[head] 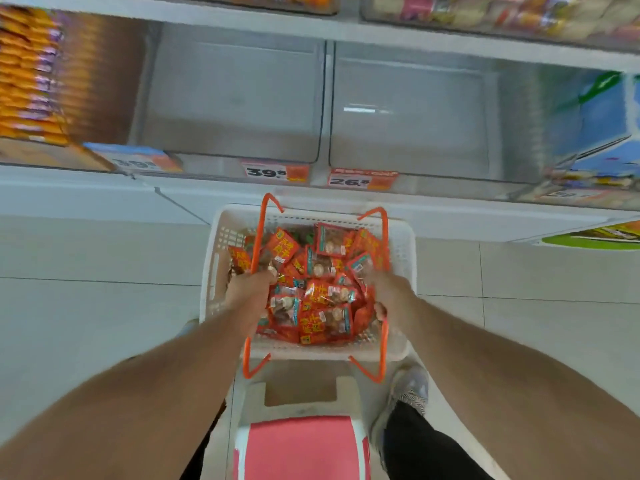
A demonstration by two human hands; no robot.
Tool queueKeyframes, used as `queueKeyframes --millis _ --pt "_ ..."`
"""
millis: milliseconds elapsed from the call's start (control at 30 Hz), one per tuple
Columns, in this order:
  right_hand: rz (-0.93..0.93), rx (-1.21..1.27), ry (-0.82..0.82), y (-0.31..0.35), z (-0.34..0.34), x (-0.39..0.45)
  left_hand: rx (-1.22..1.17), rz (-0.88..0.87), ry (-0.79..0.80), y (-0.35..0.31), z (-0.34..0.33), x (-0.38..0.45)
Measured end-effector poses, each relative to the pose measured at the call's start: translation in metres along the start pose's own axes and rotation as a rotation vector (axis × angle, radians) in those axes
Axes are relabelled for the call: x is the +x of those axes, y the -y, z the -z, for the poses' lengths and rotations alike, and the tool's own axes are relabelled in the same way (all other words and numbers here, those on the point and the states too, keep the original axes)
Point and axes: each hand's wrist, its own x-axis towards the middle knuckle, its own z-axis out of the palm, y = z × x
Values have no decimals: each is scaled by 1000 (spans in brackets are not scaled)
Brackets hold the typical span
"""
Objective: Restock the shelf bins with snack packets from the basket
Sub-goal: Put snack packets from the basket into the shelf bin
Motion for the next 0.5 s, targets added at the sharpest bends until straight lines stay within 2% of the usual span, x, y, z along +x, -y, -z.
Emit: queueKeyframes --millis 133,267,367,500 --pt "9 -47 -23 2 -15 25 12 88 -5 11 12 36" --pt "13 -56 -107 -2 -3 40 97 70 2 14 27 66" --pt "-9 -57 -188 -7 11 46 229 74 -68 21 46 77" --pt "14 -380 -343 2 24 44 460 61 -244 11 58 84"
